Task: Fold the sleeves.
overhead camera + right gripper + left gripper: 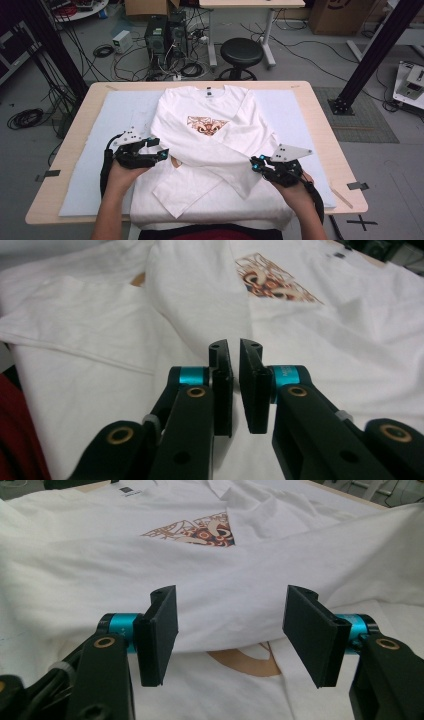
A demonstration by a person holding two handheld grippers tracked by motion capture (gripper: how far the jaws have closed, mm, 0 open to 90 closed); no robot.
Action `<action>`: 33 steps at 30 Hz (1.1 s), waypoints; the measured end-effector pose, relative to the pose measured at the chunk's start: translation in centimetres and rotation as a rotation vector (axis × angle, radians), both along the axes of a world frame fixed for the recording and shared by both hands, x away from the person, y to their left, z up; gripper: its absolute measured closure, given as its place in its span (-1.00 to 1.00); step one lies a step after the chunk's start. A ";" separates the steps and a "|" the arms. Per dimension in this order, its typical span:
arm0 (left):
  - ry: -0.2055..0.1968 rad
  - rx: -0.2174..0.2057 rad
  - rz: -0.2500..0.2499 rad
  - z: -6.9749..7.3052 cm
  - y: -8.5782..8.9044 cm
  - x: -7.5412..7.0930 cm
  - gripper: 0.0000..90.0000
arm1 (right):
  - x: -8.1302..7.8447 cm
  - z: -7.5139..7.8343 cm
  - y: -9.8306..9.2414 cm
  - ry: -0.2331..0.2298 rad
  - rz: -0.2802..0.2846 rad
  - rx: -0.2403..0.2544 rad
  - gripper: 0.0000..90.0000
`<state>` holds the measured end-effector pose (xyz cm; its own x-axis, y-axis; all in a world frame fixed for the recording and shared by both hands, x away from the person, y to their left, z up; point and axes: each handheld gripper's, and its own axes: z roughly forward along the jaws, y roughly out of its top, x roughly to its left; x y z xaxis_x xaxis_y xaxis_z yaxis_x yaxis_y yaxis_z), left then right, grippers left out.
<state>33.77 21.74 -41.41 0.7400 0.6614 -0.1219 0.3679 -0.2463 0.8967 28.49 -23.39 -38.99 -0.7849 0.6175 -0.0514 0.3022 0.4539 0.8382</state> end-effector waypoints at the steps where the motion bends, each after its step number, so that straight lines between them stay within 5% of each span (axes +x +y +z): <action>1: 0.002 0.000 0.001 0.0 0.0 0.0 -0.13 | 0.0 -0.3 -0.3 -0.002 -0.010 0.003 0.73; 6: 0.002 0.001 0.003 -0.1 -0.1 0.1 -0.13 | 0.3 -0.9 -0.3 -0.005 -0.034 -0.003 0.61; 16: -0.003 -0.001 0.001 0.0 0.2 0.0 -0.13 | 1.7 -3.6 0.9 0.098 -0.042 -0.070 0.45; 18: -0.002 -0.004 0.001 0.0 0.2 0.0 -0.13 | 1.4 -5.2 1.7 0.147 -0.008 -0.102 0.64; 20: -0.002 0.000 -0.001 0.0 0.1 0.0 -0.13 | 1.0 -6.0 2.0 0.126 0.008 -0.100 0.84; 26: -0.009 -0.007 0.001 0.1 0.2 -0.2 -0.13 | 0.5 -5.3 2.1 0.109 0.035 -0.143 0.98; 33: -0.010 -0.013 0.017 0.2 0.8 -0.2 -0.13 | -2.0 -1.7 -0.3 0.030 0.026 -0.095 0.98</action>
<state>33.58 22.56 -41.22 0.7299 0.6722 -0.1239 0.3633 -0.2280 0.9033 26.47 -23.67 -40.70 -0.8024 0.5907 -0.0853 0.3138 0.5391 0.7816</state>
